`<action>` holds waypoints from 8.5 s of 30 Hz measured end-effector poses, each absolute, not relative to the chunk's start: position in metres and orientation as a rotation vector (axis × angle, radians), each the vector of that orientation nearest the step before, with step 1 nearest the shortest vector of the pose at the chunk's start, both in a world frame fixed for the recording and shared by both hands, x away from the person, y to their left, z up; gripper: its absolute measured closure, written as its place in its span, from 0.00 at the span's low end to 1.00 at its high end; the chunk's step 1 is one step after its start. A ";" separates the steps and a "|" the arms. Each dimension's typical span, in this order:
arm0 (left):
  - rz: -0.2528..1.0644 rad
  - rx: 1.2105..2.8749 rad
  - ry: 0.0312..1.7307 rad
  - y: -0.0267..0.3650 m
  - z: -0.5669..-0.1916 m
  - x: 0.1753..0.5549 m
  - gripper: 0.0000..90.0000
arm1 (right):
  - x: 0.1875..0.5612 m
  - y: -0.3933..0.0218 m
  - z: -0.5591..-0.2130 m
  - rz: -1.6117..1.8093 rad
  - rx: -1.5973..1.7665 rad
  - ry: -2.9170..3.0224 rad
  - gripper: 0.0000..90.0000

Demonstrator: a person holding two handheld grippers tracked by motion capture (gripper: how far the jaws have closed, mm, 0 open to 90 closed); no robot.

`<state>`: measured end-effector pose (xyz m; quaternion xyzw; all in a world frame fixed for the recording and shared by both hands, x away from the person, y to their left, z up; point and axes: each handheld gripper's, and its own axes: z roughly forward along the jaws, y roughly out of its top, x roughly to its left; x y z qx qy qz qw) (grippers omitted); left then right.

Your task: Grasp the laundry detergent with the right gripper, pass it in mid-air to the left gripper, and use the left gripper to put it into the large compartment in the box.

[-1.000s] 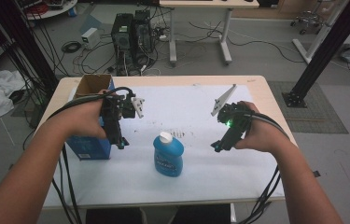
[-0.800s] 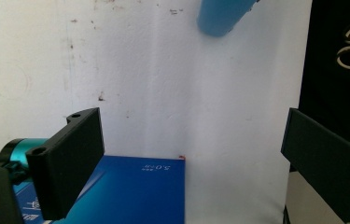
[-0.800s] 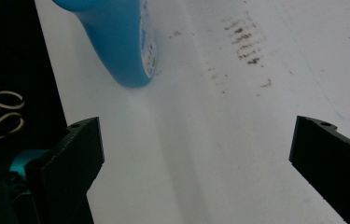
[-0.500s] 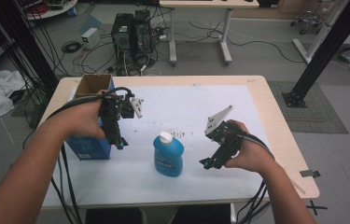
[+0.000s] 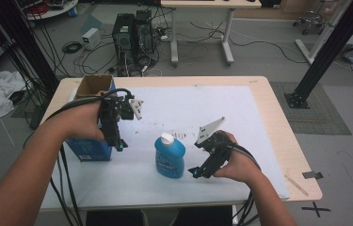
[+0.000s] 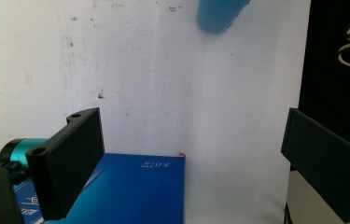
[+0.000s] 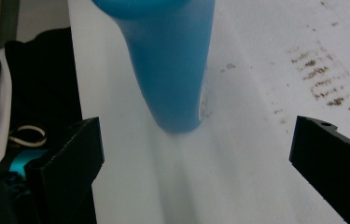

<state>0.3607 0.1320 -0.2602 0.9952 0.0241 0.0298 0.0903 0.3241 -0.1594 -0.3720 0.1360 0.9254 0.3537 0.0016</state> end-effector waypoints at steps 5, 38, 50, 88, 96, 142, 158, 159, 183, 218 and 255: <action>0.087 2.960 0.063 0.130 -0.260 0.359 0.07 | 0.325 -0.152 -0.380 1.194 0.436 2.879 0.02; 0.101 2.960 0.063 0.129 -0.260 0.357 0.07 | 0.319 -0.121 -0.412 1.383 0.443 2.723 0.03; 0.113 2.954 0.071 0.132 -0.261 0.358 0.07 | 0.319 -0.111 -0.414 1.434 0.441 2.666 0.05; 0.112 2.955 0.079 0.132 -0.264 0.358 0.07 | 0.318 -0.104 -0.413 1.540 0.441 2.562 0.25; 0.113 2.959 0.079 0.131 -0.264 0.357 0.07 | 0.317 -0.105 -0.412 1.548 0.441 2.547 0.35; 0.074 2.954 0.023 0.119 -0.256 0.350 0.07 | 0.311 -0.112 -0.390 1.606 0.287 2.543 0.51; 0.084 2.945 -0.046 0.101 -0.235 0.335 0.07 | 0.311 -0.094 -0.371 1.601 0.167 2.603 0.52; 0.084 2.946 -0.051 0.100 -0.235 0.335 0.07 | 0.312 -0.091 -0.370 1.600 0.162 2.606 0.52; 0.053 2.992 -0.096 0.083 -0.234 0.323 0.07 | 0.320 -0.052 -0.368 1.638 0.057 2.685 0.52; 0.050 3.053 -0.128 0.067 -0.251 0.321 0.07 | 0.319 -0.043 -0.365 1.666 0.061 2.693 0.52; 0.051 3.094 -0.162 0.065 -0.254 0.319 0.28 | 0.319 -0.042 -0.365 1.673 0.071 2.688 0.52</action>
